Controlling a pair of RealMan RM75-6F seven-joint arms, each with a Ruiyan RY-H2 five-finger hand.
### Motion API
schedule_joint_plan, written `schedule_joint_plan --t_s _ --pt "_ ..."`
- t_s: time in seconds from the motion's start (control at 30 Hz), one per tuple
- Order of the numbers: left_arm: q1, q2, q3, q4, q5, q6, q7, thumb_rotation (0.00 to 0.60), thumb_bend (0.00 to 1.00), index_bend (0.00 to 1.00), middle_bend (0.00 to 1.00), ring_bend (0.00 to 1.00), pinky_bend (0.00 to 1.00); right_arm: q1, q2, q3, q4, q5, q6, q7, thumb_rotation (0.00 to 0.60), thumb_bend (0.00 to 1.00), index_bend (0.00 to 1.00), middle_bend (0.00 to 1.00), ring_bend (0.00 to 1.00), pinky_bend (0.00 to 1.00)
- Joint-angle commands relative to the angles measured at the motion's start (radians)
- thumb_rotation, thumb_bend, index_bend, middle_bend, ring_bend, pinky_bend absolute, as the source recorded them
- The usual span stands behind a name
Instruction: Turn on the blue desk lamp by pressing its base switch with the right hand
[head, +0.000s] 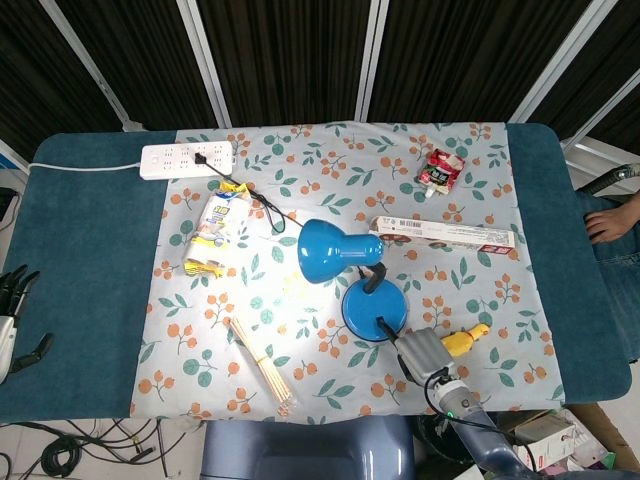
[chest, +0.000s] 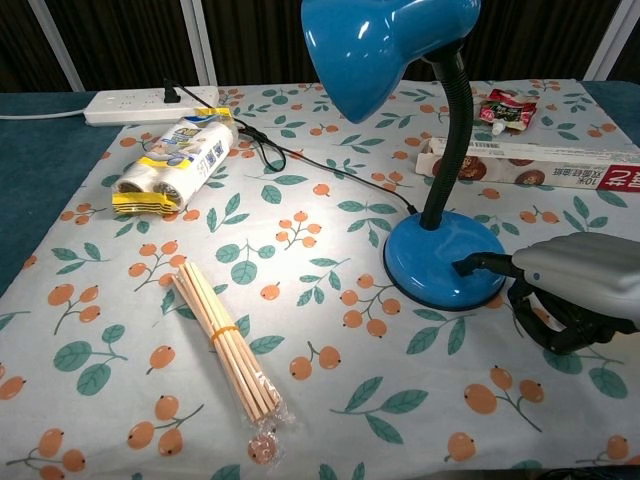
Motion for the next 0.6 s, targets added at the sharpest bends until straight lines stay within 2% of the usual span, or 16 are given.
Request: schedule_joint_plan --t_s 0.03,0.23,0.43,0.6 --pt "0.0 0.0 0.0 0.0 0.0 -0.001 0.001 0.6 0.29 0.0 0.0 0.01 0.0 0.0 0.0 0.0 0.001 0.002 -0.001 0.001 0.6 0.64 0.13 0.61 0.68 0.56" --pt "0.0 0.0 0.0 0.0 -0.001 -0.002 0.002 0.6 0.29 0.0 0.0 0.01 0.0 0.0 0.006 0.014 -0.003 -0.012 0.012 0.011 0.6 0.64 0.13 0.61 0.68 0.56" --pt "-0.001 0.0 0.001 0.0 -0.001 -0.002 0.001 0.6 0.29 0.0 0.0 0.01 0.0 -0.002 0.026 0.039 -0.026 -0.038 0.039 0.028 0.6 0.61 0.0 0.56 0.63 0.54" --pt "0.0 0.001 0.0 0.0 -0.001 -0.002 0.0 0.6 0.29 0.0 0.0 0.01 0.0 -0.007 0.106 0.076 -0.09 -0.05 0.085 0.045 0.6 0.58 0.0 0.52 0.61 0.49"
